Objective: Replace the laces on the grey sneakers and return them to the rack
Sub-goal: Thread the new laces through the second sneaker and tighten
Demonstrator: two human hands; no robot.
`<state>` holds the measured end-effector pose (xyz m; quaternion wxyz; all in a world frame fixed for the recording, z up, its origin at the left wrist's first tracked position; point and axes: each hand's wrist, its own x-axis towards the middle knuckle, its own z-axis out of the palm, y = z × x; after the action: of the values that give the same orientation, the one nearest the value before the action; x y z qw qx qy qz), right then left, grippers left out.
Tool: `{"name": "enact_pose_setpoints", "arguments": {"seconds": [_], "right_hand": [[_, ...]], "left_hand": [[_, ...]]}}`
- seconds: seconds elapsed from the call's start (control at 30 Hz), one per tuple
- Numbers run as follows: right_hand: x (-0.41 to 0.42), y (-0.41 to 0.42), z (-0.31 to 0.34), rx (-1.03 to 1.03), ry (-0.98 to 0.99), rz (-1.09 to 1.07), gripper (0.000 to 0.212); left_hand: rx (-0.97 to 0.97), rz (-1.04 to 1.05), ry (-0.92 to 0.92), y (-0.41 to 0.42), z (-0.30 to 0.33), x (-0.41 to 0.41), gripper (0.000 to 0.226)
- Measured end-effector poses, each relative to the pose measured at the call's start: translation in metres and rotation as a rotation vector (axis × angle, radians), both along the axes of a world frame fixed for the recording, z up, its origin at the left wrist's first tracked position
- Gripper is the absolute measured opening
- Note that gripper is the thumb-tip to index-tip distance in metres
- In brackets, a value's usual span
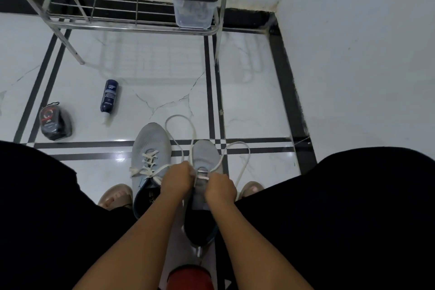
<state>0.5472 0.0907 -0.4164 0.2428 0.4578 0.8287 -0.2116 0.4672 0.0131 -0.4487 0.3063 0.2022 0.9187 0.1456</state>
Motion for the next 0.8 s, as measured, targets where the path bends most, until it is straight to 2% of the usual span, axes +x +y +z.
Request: {"name": "enact_pose_setpoints", "arguments": {"seconds": [0.07,0.13,0.17,0.2,0.23,0.27,0.3,0.33,0.37,0.4,0.47,0.5,0.53,0.63,0.67,0.7,0.73,0.8], "right_hand": [[0.006,0.006,0.004,-0.011,-0.017,-0.007,0.032],[0.01,0.009,0.007,-0.014,-0.018,-0.033,0.033],[0.011,0.01,0.007,-0.021,-0.019,-0.046,0.032],[0.01,0.01,0.009,-0.025,-0.015,-0.055,0.031],[0.01,0.01,0.008,-0.03,-0.018,-0.061,0.03],[0.009,0.01,0.008,-0.032,-0.016,-0.064,0.03],[0.009,0.011,0.008,-0.032,-0.019,-0.071,0.03],[0.008,0.009,0.007,-0.036,-0.022,-0.07,0.031],[0.008,0.009,0.006,-0.037,-0.025,-0.074,0.031],[0.006,0.007,0.005,-0.037,-0.023,-0.071,0.031],[0.005,0.007,0.003,-0.031,-0.032,-0.071,0.031],[0.003,0.005,0.002,-0.03,-0.037,-0.073,0.031],[0.002,0.005,0.001,-0.033,-0.039,-0.08,0.03],[0.002,0.007,0.001,-0.044,-0.041,-0.077,0.029],[0.004,0.009,0.001,-0.045,-0.038,-0.073,0.029],[0.005,0.01,0.0,-0.05,-0.036,-0.067,0.029],[0.006,0.012,-0.002,-0.049,-0.038,-0.061,0.029],[0.008,0.014,-0.003,-0.052,-0.055,-0.062,0.028]], "left_hand": [[0.097,0.226,0.05,-0.002,0.013,-0.012,0.014],[0.174,0.606,0.182,-0.017,0.032,-0.054,0.021],[0.194,0.783,0.277,-0.025,0.045,-0.079,0.033],[0.271,0.946,0.289,-0.038,0.058,-0.111,0.054],[0.439,1.033,0.26,-0.046,0.079,-0.131,0.075],[0.665,1.111,0.188,-0.048,0.097,-0.14,0.083],[0.767,1.167,0.131,-0.047,0.108,-0.136,0.066],[0.774,1.138,0.071,-0.042,0.112,-0.128,0.051],[0.733,1.033,0.029,-0.029,0.113,-0.114,0.045],[0.583,0.808,-0.018,-0.016,0.102,-0.1,0.042],[0.213,0.163,-0.042,-0.006,0.062,-0.059,0.03],[0.083,-0.034,-0.027,-0.001,0.044,-0.033,0.027],[-0.016,-0.145,-0.005,-0.002,0.027,-0.018,0.025],[-0.079,-0.187,0.043,-0.005,0.009,0.013,0.018],[-0.059,-0.125,0.027,-0.005,0.007,0.01,0.017],[0.023,0.032,0.006,-0.007,0.01,0.002,0.016],[0.143,0.271,0.003,-0.011,0.014,-0.01,0.017],[0.49,0.917,-0.112,-0.015,0.028,-0.037,0.026]]}}
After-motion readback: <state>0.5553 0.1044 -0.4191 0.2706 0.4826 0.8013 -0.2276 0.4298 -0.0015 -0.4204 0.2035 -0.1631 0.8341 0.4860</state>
